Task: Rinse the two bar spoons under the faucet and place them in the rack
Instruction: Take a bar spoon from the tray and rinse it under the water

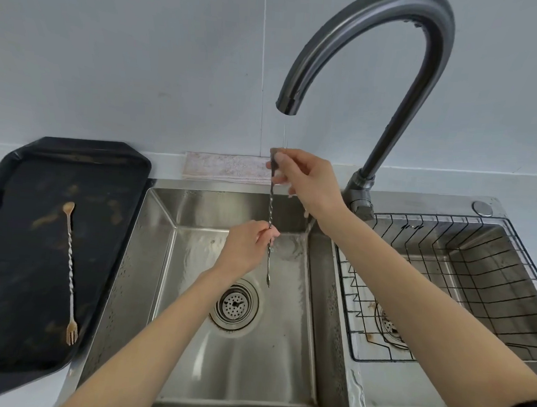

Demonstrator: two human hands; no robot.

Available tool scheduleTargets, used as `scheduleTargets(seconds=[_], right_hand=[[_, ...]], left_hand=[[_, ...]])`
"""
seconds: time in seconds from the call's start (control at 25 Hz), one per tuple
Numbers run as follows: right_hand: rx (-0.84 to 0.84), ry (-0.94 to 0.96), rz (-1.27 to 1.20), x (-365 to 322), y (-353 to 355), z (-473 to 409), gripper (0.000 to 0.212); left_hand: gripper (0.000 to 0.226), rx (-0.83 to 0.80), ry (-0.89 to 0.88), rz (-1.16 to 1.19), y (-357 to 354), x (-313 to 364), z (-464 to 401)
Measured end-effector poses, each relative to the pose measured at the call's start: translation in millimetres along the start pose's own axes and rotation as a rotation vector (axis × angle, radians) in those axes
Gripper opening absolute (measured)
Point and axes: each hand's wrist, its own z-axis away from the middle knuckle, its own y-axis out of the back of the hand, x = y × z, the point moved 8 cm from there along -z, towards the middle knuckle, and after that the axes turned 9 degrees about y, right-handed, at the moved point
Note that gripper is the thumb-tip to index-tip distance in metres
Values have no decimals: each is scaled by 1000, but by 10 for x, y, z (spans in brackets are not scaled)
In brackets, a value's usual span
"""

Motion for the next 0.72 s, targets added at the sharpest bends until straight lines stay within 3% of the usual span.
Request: scheduleTargets(seconds=[0.24, 0.44, 0.72], right_hand=[[60, 36, 10, -125, 112, -110, 8], [58, 40, 14, -68, 108, -70, 19], [26, 121, 101, -290, 118, -108, 19]], left_hand=[[27, -51, -10, 87, 119, 193, -136], [29, 6, 13, 253, 268, 342, -224], [24, -28, 24, 232, 245, 432, -211]])
